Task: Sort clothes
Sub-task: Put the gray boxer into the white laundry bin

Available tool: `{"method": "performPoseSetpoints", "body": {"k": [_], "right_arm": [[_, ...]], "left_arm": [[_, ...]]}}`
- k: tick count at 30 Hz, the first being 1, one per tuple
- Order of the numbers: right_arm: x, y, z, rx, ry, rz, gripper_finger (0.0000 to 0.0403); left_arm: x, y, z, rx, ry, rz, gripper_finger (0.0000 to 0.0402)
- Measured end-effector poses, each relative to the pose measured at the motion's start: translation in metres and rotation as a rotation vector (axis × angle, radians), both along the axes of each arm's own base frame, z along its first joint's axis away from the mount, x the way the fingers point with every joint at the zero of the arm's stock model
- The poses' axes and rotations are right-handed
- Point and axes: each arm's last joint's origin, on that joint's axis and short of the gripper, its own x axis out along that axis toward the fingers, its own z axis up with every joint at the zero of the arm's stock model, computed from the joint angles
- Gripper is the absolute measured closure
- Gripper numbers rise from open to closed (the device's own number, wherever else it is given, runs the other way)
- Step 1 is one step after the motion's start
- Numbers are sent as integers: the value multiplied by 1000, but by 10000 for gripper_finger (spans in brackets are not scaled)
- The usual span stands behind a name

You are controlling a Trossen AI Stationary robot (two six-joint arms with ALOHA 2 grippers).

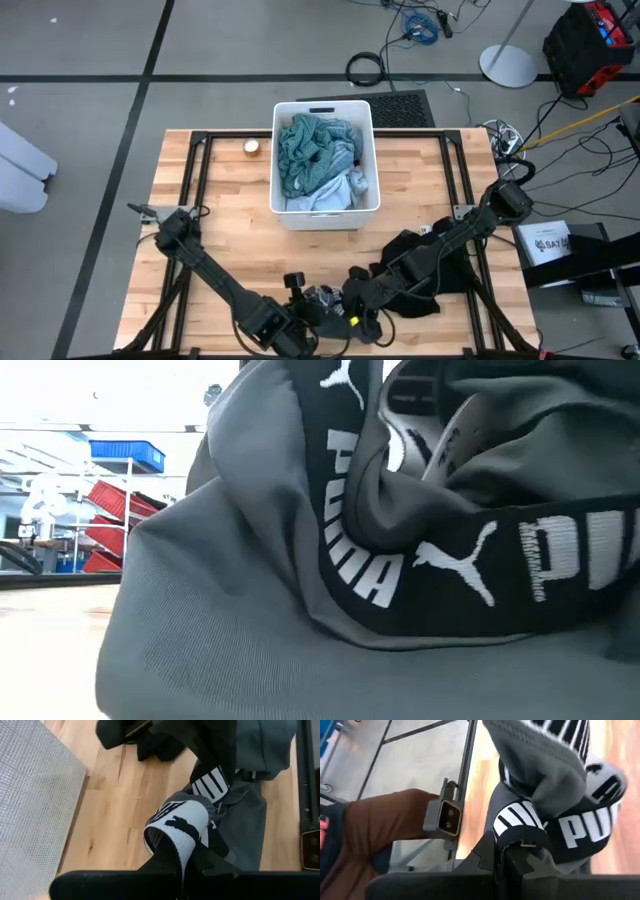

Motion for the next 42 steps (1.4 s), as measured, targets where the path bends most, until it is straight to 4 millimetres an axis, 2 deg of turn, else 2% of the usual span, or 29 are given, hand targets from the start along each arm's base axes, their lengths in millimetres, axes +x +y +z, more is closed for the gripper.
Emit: {"method": "performPoseSetpoints", "body": {"k": [6, 13, 21, 28, 31, 36, 42], "right_arm": [[3, -5, 0, -55, -36, 25, 403], [3, -5, 0, -154, -96, 123, 403], [2, -7, -2, -253, -124, 210, 403], [2, -8, -2, -265, -134, 221, 403], [2, -8, -2, -265, -134, 222, 403], [2, -8, -1, -263, -134, 224, 403], [4, -9, 0, -276, -157, 199, 403]], "left_arm": [[9, 12, 0, 6, 6, 24, 398], [21, 25, -1, -18, 64, -51, 398], [25, 30, -1, -24, 89, -85, 395], [25, 30, -1, -21, 101, -108, 392], [24, 28, -2, -39, 141, -178, 392], [16, 17, -3, -27, 211, -321, 391], [4, 17, -5, 40, 281, -313, 390]]}}
